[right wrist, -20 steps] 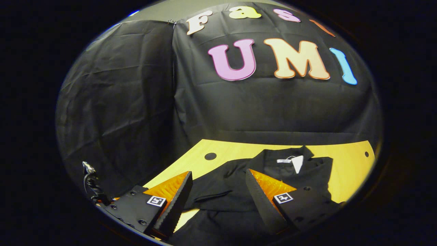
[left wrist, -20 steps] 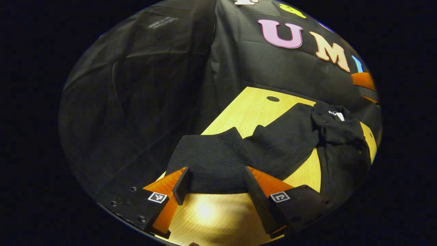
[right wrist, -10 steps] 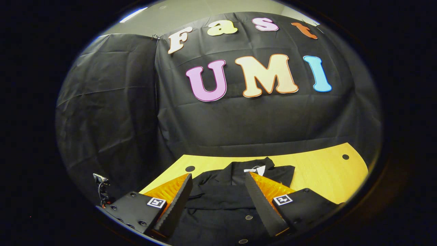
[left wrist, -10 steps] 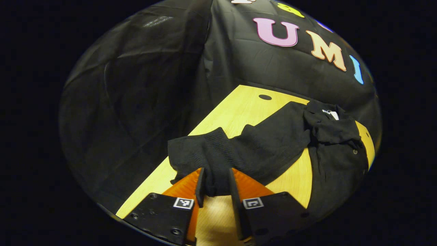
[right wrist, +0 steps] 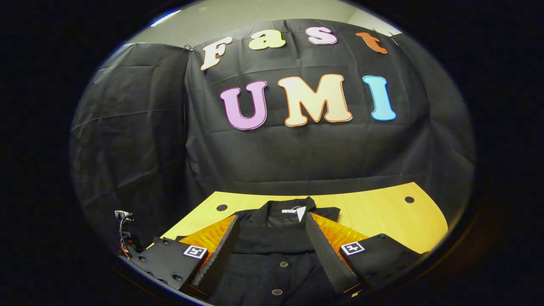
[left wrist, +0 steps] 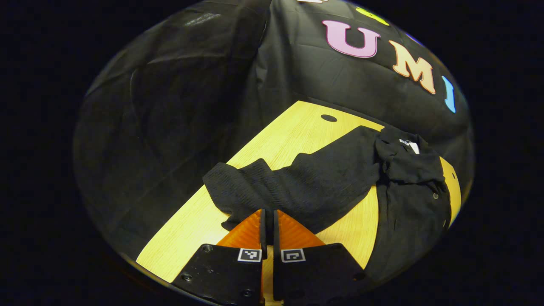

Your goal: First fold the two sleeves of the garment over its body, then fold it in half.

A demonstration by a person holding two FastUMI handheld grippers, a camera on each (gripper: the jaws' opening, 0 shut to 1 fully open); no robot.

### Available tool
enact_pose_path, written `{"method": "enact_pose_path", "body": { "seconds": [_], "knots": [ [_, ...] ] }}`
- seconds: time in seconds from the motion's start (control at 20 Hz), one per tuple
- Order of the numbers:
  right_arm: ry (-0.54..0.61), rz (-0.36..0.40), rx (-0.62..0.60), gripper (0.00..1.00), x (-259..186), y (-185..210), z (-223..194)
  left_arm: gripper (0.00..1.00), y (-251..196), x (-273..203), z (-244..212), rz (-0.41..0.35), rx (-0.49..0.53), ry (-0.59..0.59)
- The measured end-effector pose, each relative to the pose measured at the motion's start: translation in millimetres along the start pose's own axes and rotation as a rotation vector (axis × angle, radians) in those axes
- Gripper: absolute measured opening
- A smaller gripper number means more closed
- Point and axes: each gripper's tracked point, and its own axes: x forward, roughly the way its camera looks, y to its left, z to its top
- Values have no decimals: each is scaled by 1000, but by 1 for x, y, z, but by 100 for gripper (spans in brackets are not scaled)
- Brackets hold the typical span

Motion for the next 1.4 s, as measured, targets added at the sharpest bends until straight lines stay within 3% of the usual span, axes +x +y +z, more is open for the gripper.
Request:
{"method": "enact_pose_path", "body": {
  "seconds": [0.05, 0.4, 0.75, 1.1, 1.4],
  "knots": [
    [-6, -4, 5, 95, -4, -5, 2, 2, 0, -1, -1, 7, 1, 2],
    [-40, -70, -2, 98, -34, -49, 3, 0, -4, -20, 4, 29, 15, -9],
    [-7, -118, 0, 94, -52, -84, -14, 0, -57, -57, 55, -50, 33, -137],
    [-8, -160, 35, 98, -78, -117, -31, 0, -182, -85, 127, -258, 134, -302],
    [7, -196, 108, 98, -100, -147, -58, 0, -333, -83, 144, -492, 189, -299]
  ]
}}
